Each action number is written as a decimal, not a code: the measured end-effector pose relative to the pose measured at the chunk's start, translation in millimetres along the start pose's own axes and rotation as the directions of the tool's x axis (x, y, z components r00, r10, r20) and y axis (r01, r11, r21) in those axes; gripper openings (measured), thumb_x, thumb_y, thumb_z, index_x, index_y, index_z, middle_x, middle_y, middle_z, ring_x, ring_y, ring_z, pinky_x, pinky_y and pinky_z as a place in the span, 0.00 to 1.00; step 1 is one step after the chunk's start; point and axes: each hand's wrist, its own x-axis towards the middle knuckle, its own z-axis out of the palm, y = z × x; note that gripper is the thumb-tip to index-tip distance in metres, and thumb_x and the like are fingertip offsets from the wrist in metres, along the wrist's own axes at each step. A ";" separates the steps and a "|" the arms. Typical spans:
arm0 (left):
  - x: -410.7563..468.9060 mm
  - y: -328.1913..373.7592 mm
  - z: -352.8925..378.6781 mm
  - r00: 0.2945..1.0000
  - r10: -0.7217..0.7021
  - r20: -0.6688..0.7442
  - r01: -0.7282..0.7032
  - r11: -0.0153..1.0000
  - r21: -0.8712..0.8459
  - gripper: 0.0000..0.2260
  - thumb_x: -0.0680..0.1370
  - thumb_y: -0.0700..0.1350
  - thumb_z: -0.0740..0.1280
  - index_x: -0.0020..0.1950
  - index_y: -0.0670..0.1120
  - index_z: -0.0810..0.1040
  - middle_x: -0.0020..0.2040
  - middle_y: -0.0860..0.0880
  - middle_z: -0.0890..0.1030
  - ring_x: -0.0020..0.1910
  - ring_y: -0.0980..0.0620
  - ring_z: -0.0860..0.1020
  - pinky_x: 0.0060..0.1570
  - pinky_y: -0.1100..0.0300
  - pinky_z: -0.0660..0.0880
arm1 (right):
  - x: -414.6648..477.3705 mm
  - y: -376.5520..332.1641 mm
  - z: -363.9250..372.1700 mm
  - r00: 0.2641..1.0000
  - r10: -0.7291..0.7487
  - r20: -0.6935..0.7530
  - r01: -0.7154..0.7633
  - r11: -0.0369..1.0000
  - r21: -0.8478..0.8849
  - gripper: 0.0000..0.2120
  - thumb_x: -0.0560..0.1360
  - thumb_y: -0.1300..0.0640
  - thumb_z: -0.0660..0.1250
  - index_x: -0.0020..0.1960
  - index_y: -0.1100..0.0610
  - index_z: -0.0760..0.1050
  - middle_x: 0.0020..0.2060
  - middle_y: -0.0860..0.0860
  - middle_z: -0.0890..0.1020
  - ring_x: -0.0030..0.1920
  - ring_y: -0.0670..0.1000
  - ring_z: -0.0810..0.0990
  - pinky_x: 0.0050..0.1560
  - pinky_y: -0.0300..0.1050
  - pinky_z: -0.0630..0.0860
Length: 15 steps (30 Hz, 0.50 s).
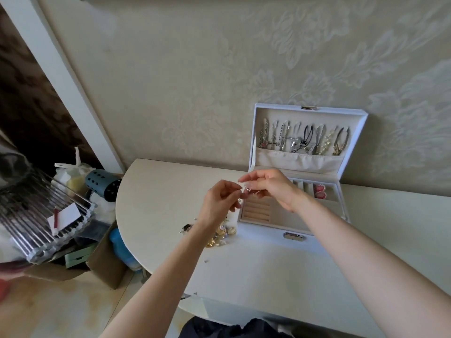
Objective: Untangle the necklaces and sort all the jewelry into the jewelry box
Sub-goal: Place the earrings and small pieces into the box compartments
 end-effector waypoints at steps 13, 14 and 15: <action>60.6 13.7 69.8 0.975 -0.166 0.146 0.138 0.973 0.184 0.12 0.78 0.44 0.67 0.35 0.41 0.77 0.29 0.46 0.76 0.24 0.54 0.69 0.24 0.65 0.66 | -16.1 14.4 -57.5 0.978 0.065 -0.200 -0.052 0.996 0.069 0.10 0.70 0.74 0.67 0.51 0.69 0.78 0.37 0.59 0.81 0.32 0.48 0.82 0.35 0.37 0.79; 63.9 14.4 71.7 0.971 -0.180 0.159 0.143 0.965 0.219 0.13 0.77 0.45 0.67 0.34 0.42 0.76 0.28 0.47 0.76 0.24 0.54 0.68 0.25 0.66 0.67 | -16.6 14.2 -58.9 0.976 0.061 -0.210 -0.048 0.997 0.067 0.10 0.70 0.74 0.67 0.50 0.68 0.78 0.37 0.58 0.81 0.32 0.48 0.82 0.35 0.37 0.79; 66.6 15.1 73.3 0.966 -0.191 0.176 0.147 0.960 0.238 0.13 0.77 0.46 0.68 0.33 0.42 0.76 0.28 0.47 0.75 0.24 0.54 0.68 0.25 0.66 0.66 | -17.1 14.4 -59.6 0.971 0.053 -0.232 -0.042 0.998 0.051 0.10 0.70 0.75 0.68 0.49 0.66 0.78 0.36 0.58 0.81 0.31 0.48 0.82 0.34 0.37 0.79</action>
